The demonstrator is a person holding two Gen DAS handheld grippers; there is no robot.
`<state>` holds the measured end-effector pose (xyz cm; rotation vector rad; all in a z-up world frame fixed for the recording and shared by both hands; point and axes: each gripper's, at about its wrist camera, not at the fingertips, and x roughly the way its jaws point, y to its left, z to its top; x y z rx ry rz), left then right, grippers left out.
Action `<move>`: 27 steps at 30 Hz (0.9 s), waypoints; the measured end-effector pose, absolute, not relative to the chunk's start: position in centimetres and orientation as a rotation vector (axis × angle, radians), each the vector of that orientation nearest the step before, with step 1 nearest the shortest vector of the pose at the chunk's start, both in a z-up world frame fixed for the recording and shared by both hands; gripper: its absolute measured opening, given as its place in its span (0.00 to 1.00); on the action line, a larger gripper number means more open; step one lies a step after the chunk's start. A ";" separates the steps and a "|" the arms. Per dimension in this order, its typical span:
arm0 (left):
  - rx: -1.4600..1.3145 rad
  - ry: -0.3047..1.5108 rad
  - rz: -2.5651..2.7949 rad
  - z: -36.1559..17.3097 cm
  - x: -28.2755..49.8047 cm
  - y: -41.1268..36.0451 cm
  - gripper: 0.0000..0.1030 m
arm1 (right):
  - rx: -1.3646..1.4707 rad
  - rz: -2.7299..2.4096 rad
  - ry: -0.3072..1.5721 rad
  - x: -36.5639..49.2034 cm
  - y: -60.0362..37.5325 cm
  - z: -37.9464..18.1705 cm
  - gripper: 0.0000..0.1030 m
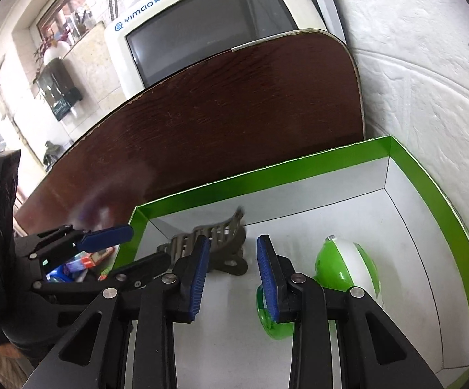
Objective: Organize rigid objects
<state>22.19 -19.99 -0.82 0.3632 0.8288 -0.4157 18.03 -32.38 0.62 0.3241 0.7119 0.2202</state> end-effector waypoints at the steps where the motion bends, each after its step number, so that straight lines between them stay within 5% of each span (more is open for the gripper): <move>1: 0.358 0.828 -0.414 -0.7 22.1 -19.9 0.56 | 0.327 0.222 0.707 17.9 -32.5 0.6 0.32; 10: 0.290 0.794 -0.348 1.2 19.4 -16.2 0.66 | 0.328 0.221 0.665 16.9 -33.0 0.6 0.32; 27: 0.144 0.716 -0.006 3.2 12.4 4.4 0.78 | 0.194 0.391 0.591 11.8 -24.8 5.1 0.32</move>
